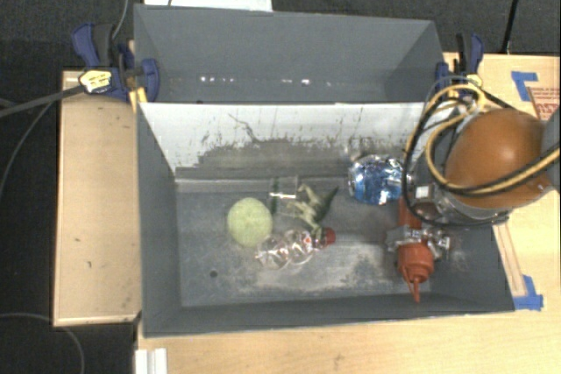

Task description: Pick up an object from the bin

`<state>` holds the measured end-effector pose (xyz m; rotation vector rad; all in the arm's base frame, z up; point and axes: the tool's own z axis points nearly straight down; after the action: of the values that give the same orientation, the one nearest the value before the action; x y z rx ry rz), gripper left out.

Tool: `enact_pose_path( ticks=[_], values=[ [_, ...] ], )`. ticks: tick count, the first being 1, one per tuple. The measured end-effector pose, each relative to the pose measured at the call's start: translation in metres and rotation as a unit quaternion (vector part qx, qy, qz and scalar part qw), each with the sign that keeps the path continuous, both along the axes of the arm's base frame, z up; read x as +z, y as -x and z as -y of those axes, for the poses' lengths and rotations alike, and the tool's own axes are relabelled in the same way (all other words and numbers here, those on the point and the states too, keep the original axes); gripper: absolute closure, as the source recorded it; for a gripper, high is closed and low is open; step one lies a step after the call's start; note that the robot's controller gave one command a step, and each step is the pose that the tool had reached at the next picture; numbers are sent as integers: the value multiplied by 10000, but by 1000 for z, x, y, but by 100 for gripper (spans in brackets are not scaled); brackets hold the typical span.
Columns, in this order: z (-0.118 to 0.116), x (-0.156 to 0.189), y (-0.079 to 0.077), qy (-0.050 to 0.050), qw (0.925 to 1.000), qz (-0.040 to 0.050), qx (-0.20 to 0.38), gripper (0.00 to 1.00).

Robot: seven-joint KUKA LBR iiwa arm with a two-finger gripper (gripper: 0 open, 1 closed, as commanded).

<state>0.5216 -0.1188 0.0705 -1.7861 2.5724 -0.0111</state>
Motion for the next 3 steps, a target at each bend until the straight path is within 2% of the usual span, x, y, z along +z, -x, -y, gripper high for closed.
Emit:
enact_pose_path(
  ticks=[1,3],
  values=[
    [0,2,1,-5,10000,-7,-1,100],
    [-1,29,2,-14,10000,-27,-15,100]
  ],
)
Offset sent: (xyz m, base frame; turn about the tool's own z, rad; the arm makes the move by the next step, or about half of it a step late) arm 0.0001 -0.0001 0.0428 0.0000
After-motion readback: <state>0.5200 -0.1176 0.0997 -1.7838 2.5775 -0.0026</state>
